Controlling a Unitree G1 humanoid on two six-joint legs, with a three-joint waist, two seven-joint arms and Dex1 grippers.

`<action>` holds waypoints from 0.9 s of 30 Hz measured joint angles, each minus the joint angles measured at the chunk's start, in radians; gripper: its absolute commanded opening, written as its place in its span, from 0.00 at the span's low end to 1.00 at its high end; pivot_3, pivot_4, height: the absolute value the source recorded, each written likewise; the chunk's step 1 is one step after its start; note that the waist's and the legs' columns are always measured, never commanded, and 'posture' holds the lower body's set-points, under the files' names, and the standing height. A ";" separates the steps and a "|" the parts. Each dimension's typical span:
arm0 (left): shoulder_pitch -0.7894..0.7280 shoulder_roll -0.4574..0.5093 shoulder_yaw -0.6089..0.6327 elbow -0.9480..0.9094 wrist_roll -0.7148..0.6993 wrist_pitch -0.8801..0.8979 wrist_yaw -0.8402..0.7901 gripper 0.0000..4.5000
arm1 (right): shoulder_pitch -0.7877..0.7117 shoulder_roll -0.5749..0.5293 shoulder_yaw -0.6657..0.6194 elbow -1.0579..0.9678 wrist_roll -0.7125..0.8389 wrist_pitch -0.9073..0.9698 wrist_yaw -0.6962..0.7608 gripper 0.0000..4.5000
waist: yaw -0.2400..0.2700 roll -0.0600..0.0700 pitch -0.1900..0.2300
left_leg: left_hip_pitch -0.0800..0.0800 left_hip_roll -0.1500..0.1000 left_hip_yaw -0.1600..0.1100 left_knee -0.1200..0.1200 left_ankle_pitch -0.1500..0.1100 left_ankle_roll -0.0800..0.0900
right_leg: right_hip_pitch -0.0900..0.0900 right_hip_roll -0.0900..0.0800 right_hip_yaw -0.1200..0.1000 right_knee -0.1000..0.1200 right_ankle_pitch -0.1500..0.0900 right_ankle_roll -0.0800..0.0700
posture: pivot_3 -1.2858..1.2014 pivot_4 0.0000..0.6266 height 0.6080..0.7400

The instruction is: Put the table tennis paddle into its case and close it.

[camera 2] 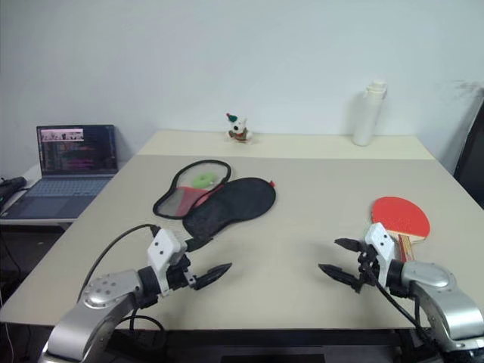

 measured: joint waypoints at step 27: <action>-0.620 -0.068 -0.108 1.045 0.216 -0.364 -0.159 1.00 | -0.113 -0.002 -0.059 -0.169 0.119 0.162 -0.142 0.99 | 0.008 -0.002 0.001 | -0.002 -0.002 0.003 0.002 0.000 0.000 | 0.000 0.000 0.000 -0.002 0.002 0.004 | 0.52 0.24 1.00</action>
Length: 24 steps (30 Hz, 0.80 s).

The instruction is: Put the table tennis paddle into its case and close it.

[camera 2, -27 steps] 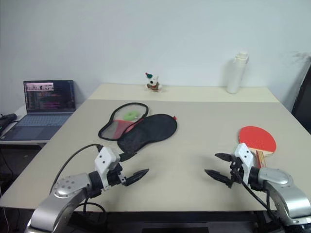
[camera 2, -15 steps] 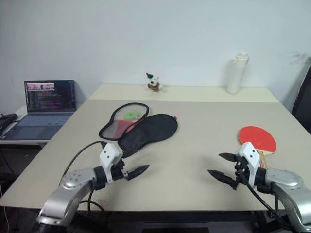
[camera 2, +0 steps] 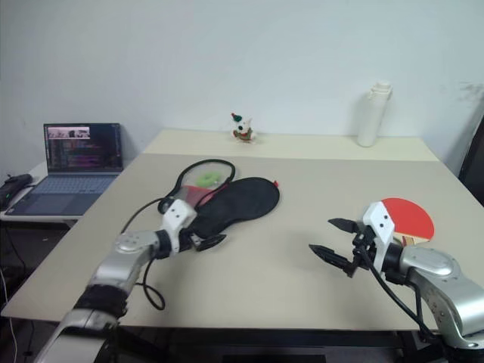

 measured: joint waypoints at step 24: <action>0.030 0.042 0.074 0.051 -0.035 0.033 -0.209 0.00 | -0.020 0.008 0.002 -0.022 0.016 0.007 -0.076 1.00 | -0.012 0.000 0.000 | 0.001 0.002 -0.001 0.000 0.000 0.000 | -0.001 0.000 0.001 0.002 0.000 0.000 | 0.52 0.24 1.00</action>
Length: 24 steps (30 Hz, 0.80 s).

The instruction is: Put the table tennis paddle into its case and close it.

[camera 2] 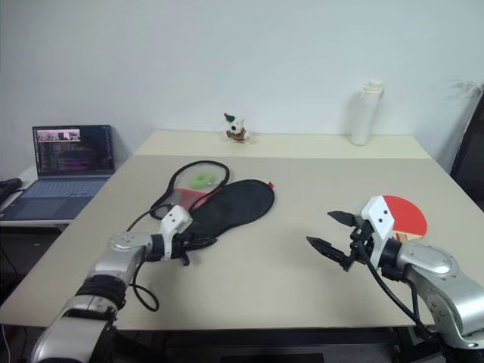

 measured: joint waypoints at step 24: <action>0.064 -0.446 -0.130 -0.536 -0.096 0.552 0.439 0.32 | 0.054 -0.044 -0.053 0.009 0.019 0.032 0.006 1.00 | 0.004 0.000 0.000 | 0.000 -0.001 0.000 0.000 0.000 0.000 | 0.001 0.001 0.001 -0.001 0.000 0.001 | 0.52 0.24 1.00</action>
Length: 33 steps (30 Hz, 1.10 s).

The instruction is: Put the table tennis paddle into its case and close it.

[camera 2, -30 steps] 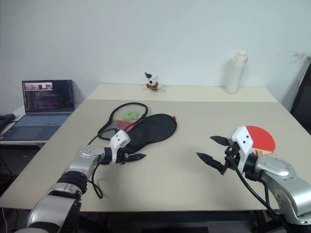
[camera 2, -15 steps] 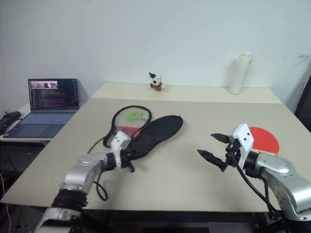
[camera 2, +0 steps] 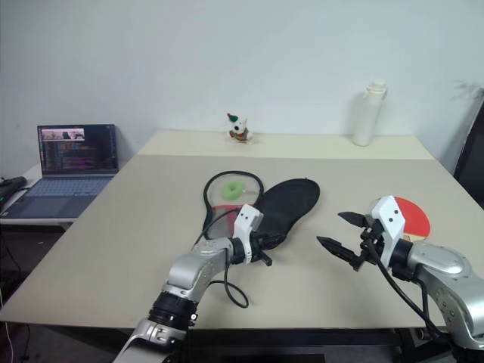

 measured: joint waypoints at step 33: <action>0.241 0.450 0.232 -0.228 -0.158 -0.065 -0.227 0.79 | -0.400 0.450 0.280 0.567 -0.209 0.195 -0.395 1.00 | -0.006 0.000 0.000 | -0.001 0.002 0.001 -0.001 0.000 0.000 | -0.003 0.000 0.000 0.002 0.003 -0.006 | 0.52 0.24 1.00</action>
